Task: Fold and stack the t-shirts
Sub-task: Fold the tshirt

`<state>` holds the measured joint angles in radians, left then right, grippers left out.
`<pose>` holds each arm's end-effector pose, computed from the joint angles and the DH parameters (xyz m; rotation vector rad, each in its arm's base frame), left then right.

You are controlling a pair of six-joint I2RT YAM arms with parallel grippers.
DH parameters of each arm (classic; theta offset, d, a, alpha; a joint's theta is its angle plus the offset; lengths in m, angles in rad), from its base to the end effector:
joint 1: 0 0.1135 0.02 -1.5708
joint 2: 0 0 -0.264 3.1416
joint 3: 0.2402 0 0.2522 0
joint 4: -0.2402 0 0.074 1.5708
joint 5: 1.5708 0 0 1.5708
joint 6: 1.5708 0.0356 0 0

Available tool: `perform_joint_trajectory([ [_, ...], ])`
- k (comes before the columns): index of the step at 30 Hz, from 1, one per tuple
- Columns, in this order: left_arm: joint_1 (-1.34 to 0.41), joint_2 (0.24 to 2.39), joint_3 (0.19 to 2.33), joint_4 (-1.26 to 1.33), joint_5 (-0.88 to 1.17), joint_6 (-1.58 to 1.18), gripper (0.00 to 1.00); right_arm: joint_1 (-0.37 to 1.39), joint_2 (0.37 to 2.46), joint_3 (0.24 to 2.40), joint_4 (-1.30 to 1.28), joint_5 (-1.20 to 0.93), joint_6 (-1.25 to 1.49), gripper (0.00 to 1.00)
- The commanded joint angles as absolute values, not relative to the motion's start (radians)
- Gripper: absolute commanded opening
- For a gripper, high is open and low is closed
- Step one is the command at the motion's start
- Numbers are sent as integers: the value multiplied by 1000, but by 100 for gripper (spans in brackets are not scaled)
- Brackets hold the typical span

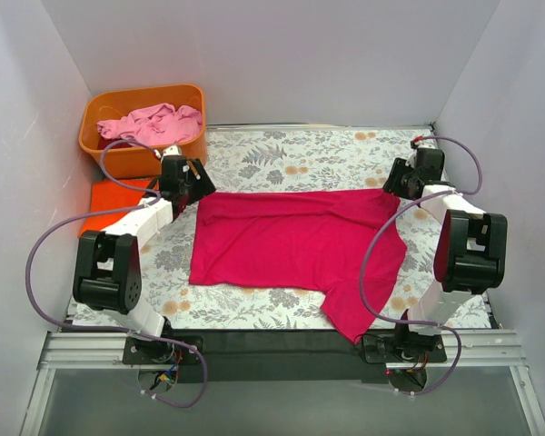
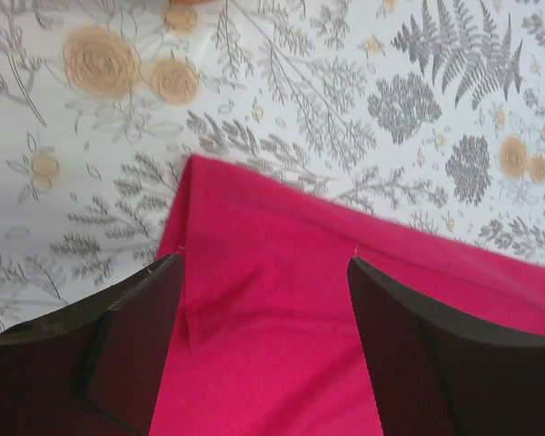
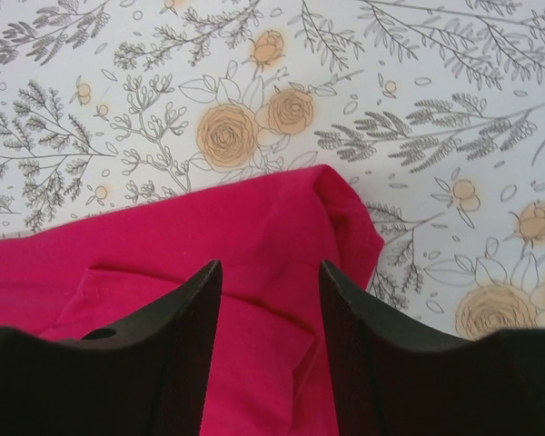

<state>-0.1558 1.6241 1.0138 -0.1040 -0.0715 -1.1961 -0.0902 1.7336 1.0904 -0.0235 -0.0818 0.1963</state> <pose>0.3481 -0.0521 0.2142 -1.2072 2.0301 -0.6086 0.3795 -0.0314 0.2074 0.2756 2.2220 0.1491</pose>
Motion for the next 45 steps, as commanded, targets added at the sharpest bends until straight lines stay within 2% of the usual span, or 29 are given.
perform_joint_trajectory([
  [1,-176,1574,930,-141,-80,-1285,67,-92,1683,1046,-9,-51,233,46],
  [13,-181,1623,876,-117,-71,-1405,65,-92,1729,1051,-9,-75,212,46],
  [18,-192,1641,871,-107,-64,-1419,54,-92,1736,1048,-9,-64,199,46],
  [21,-196,1643,870,-107,-69,-1416,50,-94,1741,1045,-9,-49,195,46],
  [24,-196,1646,870,-107,-80,-1405,41,-94,1750,1039,-9,-43,193,45],
  [25,-196,1647,870,-106,-86,-1401,33,-94,1753,1035,3,-38,192,45],
  [27,-196,1647,874,-107,-95,-1369,27,-95,1758,1031,20,-37,190,45],
  [29,-196,1644,874,-107,-112,-1339,15,-101,1767,1025,21,-35,189,44],
  [32,-196,1635,882,-97,-135,-1263,2,-109,1778,1014,31,-29,189,43],
  [38,-196,1599,899,-87,-146,-1094,0,-130,1807,1005,34,-26,193,42],
  [45,-196,1578,870,-94,-187,-1035,0,-155,1813,1005,34,-26,196,41],
])
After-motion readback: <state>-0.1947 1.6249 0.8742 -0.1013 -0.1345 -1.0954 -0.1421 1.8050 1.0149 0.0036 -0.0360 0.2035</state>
